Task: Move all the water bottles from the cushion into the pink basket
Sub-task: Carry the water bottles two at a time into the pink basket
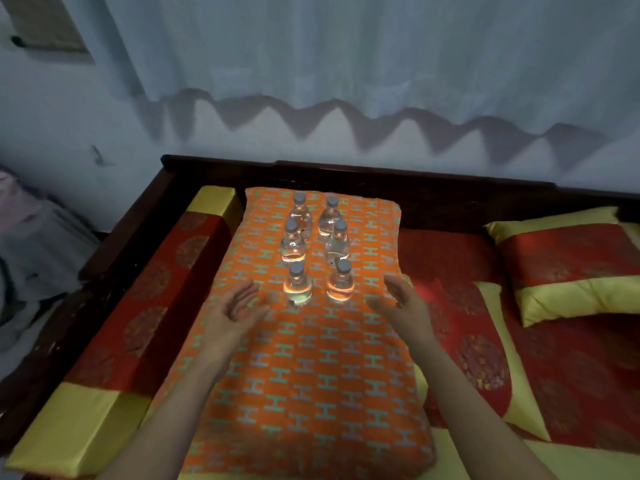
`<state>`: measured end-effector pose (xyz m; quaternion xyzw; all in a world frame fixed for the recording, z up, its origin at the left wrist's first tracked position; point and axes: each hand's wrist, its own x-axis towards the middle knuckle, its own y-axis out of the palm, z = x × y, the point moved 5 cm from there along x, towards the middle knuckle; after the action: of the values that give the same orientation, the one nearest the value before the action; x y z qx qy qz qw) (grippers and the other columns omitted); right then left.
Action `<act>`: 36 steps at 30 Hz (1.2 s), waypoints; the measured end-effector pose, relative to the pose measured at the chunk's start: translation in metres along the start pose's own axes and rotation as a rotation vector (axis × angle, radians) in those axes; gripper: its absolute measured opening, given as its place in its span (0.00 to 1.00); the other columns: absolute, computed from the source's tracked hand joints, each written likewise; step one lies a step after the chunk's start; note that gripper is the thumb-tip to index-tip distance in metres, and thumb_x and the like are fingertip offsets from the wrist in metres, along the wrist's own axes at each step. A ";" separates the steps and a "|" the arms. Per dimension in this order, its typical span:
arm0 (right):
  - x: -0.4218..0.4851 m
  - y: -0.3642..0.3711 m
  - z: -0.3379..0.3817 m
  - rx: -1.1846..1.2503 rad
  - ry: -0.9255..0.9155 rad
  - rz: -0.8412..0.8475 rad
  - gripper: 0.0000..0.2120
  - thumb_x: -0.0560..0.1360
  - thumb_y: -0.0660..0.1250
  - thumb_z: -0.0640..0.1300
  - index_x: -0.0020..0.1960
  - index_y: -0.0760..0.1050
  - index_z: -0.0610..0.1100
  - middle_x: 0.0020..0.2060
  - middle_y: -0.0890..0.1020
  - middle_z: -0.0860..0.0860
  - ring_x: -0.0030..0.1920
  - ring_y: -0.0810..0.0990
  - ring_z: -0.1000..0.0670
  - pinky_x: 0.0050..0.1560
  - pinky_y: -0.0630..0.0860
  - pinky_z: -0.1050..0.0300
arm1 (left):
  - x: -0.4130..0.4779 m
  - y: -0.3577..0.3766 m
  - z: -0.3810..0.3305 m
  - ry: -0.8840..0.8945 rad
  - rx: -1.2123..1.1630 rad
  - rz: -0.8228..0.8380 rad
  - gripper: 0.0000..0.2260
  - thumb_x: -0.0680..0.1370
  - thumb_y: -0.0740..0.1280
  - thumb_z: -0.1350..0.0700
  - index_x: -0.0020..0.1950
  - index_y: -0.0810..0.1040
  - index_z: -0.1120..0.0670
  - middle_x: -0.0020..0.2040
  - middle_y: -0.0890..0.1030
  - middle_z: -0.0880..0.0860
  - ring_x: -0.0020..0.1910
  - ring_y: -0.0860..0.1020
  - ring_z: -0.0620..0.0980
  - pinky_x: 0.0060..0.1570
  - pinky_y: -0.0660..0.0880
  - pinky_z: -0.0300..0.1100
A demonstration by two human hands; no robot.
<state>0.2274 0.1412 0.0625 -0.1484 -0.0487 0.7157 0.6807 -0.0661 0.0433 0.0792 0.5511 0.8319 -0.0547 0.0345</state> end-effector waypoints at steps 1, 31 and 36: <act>0.010 0.006 -0.004 -0.027 0.007 0.003 0.29 0.67 0.77 0.40 0.66 0.73 0.42 0.64 0.77 0.47 0.65 0.74 0.49 0.66 0.71 0.50 | 0.011 0.007 0.010 -0.020 0.010 0.020 0.26 0.70 0.71 0.72 0.67 0.71 0.63 0.62 0.78 0.59 0.60 0.78 0.48 0.61 0.74 0.39; 0.107 0.074 -0.033 -0.098 -0.038 0.064 0.21 0.66 0.77 0.40 0.49 0.77 0.62 0.43 0.83 0.65 0.47 0.81 0.60 0.49 0.77 0.65 | 0.147 0.069 0.078 -0.107 0.185 0.220 0.19 0.65 0.78 0.64 0.52 0.81 0.50 0.49 0.84 0.45 0.46 0.80 0.35 0.46 0.76 0.29; 0.105 0.073 -0.034 -0.066 -0.063 0.047 0.20 0.68 0.76 0.39 0.51 0.77 0.60 0.46 0.83 0.62 0.50 0.81 0.54 0.53 0.77 0.56 | 0.147 0.068 0.072 -0.105 0.176 0.225 0.18 0.66 0.77 0.64 0.52 0.81 0.50 0.49 0.84 0.45 0.47 0.81 0.37 0.46 0.75 0.28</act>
<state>0.1635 0.2356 -0.0049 -0.1493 -0.0899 0.7339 0.6565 -0.0608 0.1950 -0.0131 0.6381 0.7540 -0.1520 0.0352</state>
